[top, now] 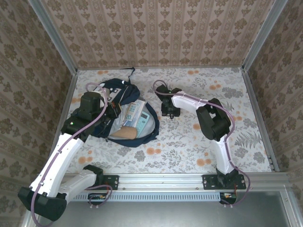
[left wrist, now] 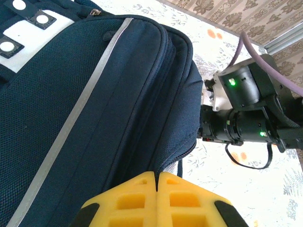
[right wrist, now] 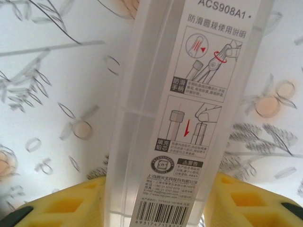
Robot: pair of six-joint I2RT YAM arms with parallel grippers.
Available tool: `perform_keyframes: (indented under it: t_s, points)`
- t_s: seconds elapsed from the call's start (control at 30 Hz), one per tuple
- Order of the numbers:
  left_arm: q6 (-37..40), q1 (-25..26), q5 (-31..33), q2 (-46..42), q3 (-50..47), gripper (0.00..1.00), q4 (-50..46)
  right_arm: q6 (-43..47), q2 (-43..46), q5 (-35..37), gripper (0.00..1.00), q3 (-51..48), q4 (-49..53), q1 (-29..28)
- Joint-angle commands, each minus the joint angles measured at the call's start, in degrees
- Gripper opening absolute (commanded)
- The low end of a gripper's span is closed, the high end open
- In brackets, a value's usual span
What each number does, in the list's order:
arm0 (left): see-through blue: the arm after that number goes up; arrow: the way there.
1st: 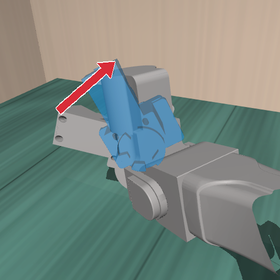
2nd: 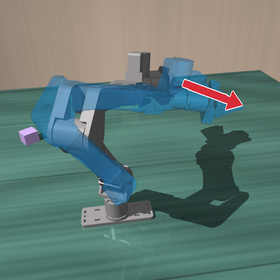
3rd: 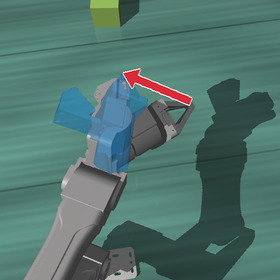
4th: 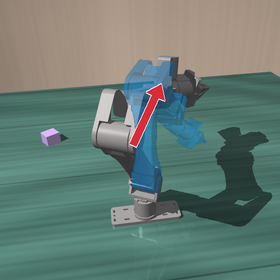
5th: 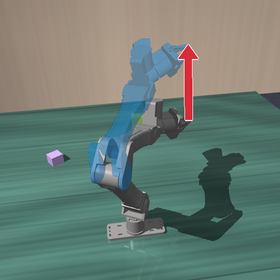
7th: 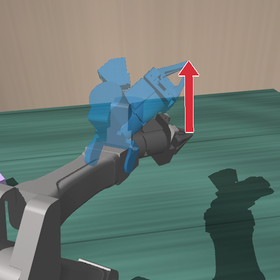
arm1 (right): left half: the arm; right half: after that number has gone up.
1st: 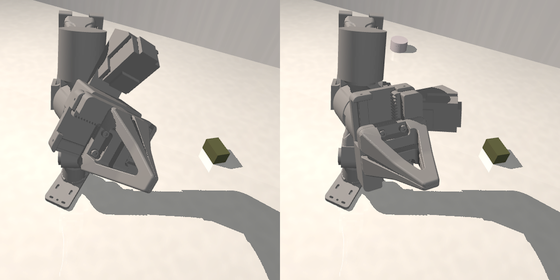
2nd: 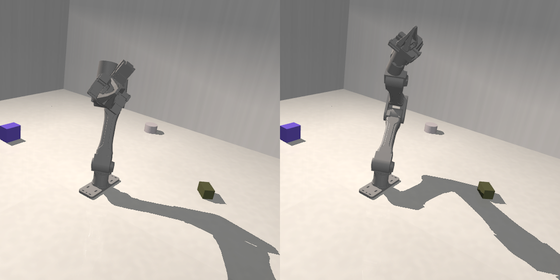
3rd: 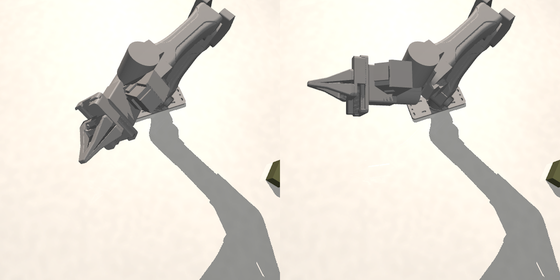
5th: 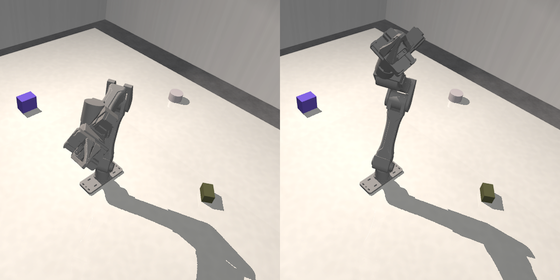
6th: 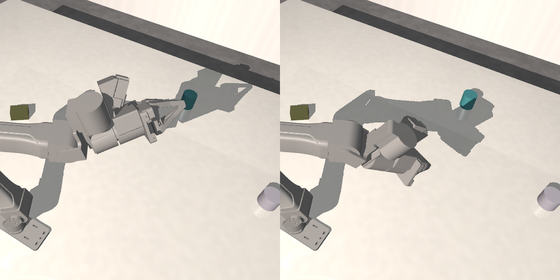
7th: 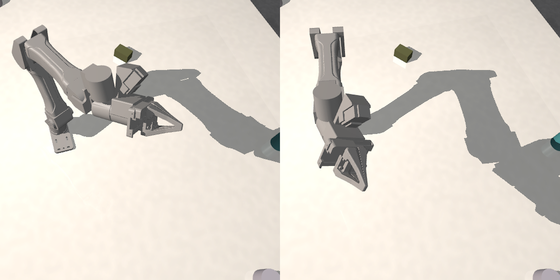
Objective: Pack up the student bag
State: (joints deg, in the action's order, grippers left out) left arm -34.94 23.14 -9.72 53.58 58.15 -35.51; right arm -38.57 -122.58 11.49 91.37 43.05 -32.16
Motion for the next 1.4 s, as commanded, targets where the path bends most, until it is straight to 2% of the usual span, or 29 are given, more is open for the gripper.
perform_keyframes:
  t_s: [0.0, 0.23, 0.47, 0.67, 0.8, 0.9, 0.93, 1.17, 1.37]
  points:
    - [0.3, -0.7, 0.3, -1.4, 0.1, 0.0, 1.1, 1.7, 5.5, 1.9, 0.44, -4.2, -1.2, -0.1]
    - [-0.2, -0.7, 2.7, -1.3, 1.1, 0.0, 0.6, 6.6, 15.9, -1.3, 0.41, -11.2, -6.1, -1.0]
    - [-1.8, -0.9, 7.0, -2.3, 1.6, 0.0, 1.6, 15.5, 22.8, -10.6, 0.41, -13.7, -11.3, -7.4]
    - [-1.6, -1.0, 8.2, -2.5, 2.5, 0.0, 1.2, 19.7, 20.2, -14.2, 0.41, -10.4, -12.0, -13.3]
    - [-1.9, -1.0, 8.4, -2.7, 2.5, 0.0, 1.7, 14.4, 16.2, -14.7, 0.4, -6.9, -8.8, -13.9]
    - [-1.5, -1.1, 8.4, -2.5, 2.7, 0.0, 1.5, 13.7, 16.5, -16.9, 0.42, -8.6, -11.9, -15.5]
    - [-1.4, -1.2, 8.3, -2.5, 2.7, 0.0, 1.5, 14.7, 16.6, -17.2, 0.42, -8.8, -14.3, -16.4]
    - [-1.9, -1.2, 7.7, -2.3, 2.9, 0.0, 1.8, 23.9, 11.8, -18.1, 0.41, -3.3, -15.0, -19.0]
    - [-2.2, -1.1, 7.2, -2.6, 3.2, 0.0, 1.3, 33.8, 5.9, -14.5, 0.43, 3.2, -12.8, -20.0]
